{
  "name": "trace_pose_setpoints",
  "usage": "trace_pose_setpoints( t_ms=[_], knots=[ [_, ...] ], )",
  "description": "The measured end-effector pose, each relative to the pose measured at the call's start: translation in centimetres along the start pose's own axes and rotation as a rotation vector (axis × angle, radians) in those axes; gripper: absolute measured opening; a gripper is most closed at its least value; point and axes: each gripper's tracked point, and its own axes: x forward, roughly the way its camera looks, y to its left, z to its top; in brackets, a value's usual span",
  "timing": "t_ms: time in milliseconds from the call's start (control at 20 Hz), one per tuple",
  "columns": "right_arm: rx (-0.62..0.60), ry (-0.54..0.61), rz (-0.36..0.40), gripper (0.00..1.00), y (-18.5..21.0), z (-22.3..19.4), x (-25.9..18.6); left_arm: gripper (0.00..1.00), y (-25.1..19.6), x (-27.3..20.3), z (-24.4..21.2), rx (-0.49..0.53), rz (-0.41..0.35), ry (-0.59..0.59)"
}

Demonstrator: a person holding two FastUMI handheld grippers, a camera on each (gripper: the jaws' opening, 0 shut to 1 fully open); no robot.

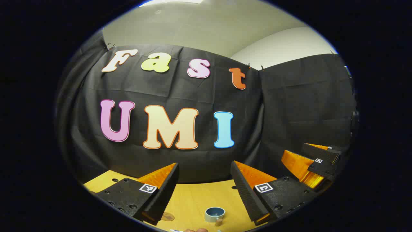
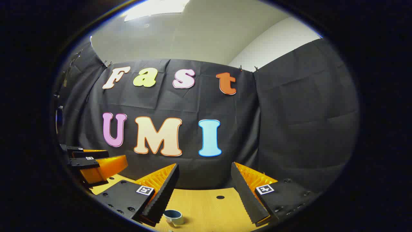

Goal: Put the toothbrush and toothpaste on the desktop into the cup, then pick up the cup and place it on the coaster on the desktop.

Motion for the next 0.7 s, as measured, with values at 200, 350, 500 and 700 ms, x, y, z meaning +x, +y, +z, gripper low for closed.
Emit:
trace_pose_setpoints(
  t_ms=[200,350,500,700],
  knots=[
    [0.004,0.013,-0.003,0.99,1.0,-0.3,0.2,0.94,2.1,0.1,-0.6,-0.010,0.038,0.014],
    [0.024,-0.004,-0.004,0.99,1.7,-0.1,0.3,0.94,3.0,0.3,-0.7,-0.018,0.059,0.015],
    [0.010,-0.007,0.006,0.99,1.9,-0.3,0.4,0.94,3.8,0.3,-0.6,-0.008,0.070,0.004],
    [0.053,-0.014,0.020,0.99,2.2,-0.1,0.8,0.94,5.1,-0.3,-0.2,-0.014,0.117,-0.019]
  ],
)
